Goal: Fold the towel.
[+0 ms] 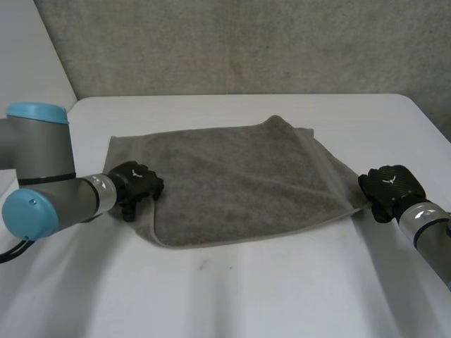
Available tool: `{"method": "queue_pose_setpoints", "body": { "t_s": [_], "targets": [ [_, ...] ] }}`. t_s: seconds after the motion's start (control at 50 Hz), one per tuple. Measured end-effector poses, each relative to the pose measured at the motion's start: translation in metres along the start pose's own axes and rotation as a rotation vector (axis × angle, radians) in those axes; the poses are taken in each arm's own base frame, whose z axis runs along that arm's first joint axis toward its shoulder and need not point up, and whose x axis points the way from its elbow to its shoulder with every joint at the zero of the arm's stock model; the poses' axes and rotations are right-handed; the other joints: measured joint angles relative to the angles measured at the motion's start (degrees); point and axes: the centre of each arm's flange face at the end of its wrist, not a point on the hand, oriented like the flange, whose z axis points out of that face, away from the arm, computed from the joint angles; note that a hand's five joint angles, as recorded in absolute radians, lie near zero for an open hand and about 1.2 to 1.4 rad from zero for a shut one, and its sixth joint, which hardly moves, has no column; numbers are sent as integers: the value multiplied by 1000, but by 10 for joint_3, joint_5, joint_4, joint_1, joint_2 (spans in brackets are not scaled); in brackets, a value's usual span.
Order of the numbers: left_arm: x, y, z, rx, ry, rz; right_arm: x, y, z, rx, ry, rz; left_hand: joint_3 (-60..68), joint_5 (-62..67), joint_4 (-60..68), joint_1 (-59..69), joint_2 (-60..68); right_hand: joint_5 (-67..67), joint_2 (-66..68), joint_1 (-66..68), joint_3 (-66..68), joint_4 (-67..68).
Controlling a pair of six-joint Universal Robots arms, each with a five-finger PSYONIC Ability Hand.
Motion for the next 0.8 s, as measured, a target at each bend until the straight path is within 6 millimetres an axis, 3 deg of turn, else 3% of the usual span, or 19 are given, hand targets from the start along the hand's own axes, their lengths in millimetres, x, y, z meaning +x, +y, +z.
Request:
{"method": "queue_pose_setpoints", "body": {
  "t_s": [0.22,0.52,0.8],
  "targets": [
    [-1,9,-19,-49,-28,-20,0,0,0,-1,-1,0,1,1,2,1,2,0,0,0,0,0],
    [-8,28,-20,-71,-67,-49,-2,1,-1,-4,-5,1,0,0,0,-1,1,0,0,0,0,0],
    [-5,33,-18,-38,-97,-39,-3,1,-2,-5,-7,1,-143,-143,-143,-142,-143,0,0,0,0,0]
  ]
}}
